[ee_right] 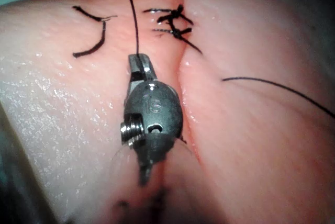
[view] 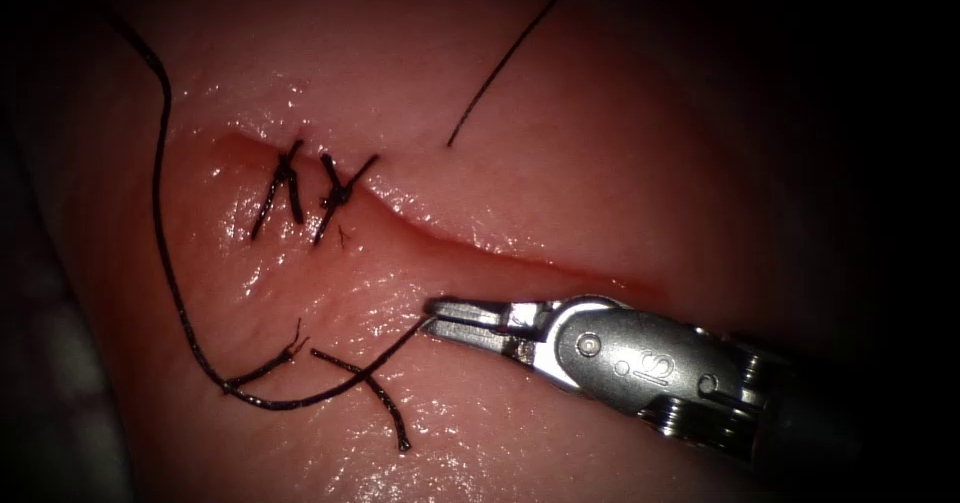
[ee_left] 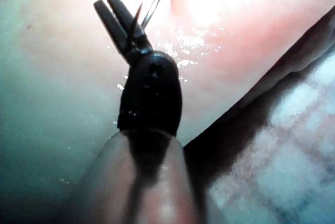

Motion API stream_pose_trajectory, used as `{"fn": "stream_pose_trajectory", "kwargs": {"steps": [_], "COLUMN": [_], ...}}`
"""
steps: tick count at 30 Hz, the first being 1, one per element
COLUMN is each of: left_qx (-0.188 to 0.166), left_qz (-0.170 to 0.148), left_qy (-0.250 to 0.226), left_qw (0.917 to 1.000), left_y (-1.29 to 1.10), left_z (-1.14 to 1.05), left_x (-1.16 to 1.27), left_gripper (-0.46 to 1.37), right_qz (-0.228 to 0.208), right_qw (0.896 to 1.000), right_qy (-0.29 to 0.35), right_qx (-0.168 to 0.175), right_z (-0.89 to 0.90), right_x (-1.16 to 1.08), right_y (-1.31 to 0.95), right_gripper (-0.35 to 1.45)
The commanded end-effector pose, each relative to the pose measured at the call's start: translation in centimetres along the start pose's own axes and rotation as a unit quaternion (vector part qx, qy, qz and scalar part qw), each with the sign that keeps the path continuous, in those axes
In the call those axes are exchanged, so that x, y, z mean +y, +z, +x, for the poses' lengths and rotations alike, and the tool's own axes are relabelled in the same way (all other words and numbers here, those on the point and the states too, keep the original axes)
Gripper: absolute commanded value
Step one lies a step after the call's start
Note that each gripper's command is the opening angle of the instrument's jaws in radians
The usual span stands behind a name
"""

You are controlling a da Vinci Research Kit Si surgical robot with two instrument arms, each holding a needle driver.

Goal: Wound Closure
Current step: Pull the string through the cut

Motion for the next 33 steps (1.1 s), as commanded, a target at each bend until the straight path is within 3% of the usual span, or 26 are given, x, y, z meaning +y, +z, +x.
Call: {"fn": "stream_pose_trajectory", "kwargs": {"steps": [1, 9, 15, 33], "left_qx": [0.000, 0.000, -0.001, 0.001], "left_qz": [-0.001, 0.001, 0.002, 0.007], "left_qy": [0.000, 0.000, -0.002, -0.006], "left_qw": [1.0000, 1.0000, 1.0000, 1.0000], "left_y": [0.01, 0.03, 0.09, 0.24], "left_z": [0.00, -0.01, -0.04, -0.14], "left_x": [-0.01, 0.00, 0.00, 0.03], "left_gripper": [-0.35, -0.35, -0.35, -0.35], "right_qz": [0.005, 0.024, 0.044, 0.124], "right_qw": [1.000, 1.000, 0.999, 0.991], "right_qy": [-0.001, -0.003, -0.010, -0.043], "right_qx": [0.001, 0.010, 0.006, -0.005], "right_z": [0.07, 0.50, 0.76, 1.13], "right_x": [-0.07, -0.52, -0.89, -2.14], "right_y": [0.00, 0.03, 0.19, 0.86], "right_gripper": [-0.35, -0.35, -0.35, -0.35]}}
